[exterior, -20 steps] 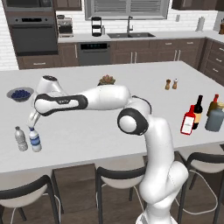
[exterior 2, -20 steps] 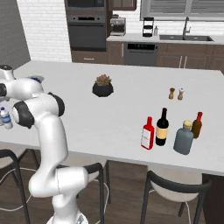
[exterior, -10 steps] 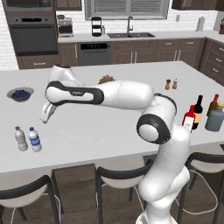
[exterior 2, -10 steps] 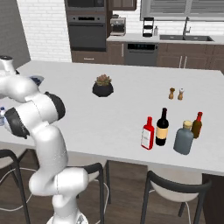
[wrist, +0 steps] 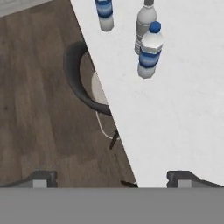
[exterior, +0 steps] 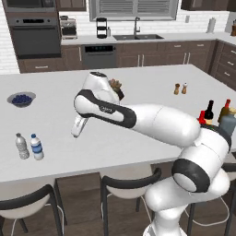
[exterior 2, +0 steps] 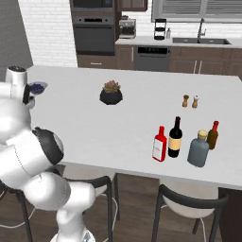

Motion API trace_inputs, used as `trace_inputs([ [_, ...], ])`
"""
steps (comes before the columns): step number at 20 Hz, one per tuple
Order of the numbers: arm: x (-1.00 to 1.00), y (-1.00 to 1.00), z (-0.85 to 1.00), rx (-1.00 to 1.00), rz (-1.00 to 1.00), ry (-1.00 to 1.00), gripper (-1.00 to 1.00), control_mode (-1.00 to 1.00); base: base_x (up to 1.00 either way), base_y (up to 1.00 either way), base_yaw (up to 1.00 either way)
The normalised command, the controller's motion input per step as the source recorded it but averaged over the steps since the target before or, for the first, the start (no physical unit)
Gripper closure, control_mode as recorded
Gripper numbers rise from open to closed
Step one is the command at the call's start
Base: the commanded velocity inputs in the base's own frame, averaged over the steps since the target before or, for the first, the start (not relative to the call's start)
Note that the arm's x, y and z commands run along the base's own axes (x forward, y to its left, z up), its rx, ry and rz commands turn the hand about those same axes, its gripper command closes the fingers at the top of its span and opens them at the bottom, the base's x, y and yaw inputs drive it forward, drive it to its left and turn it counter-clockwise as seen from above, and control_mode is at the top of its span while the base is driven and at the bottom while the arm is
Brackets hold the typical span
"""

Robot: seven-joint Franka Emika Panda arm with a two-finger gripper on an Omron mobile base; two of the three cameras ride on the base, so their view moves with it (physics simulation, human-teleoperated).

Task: Move the plastic bottles in the middle to the plastics group, and the glass bottles in the middle to the glass group.

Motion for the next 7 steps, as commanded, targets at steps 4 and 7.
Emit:
trace_inputs([
  [4,-0.6,-1.0,0.0,0.0,-0.03,-0.01,-1.0,-1.0,0.0,0.0,0.0],
  [7,-0.58,-1.0,0.03,0.0,-0.02,0.0,-1.0,-1.0,0.0,0.0,0.0],
])
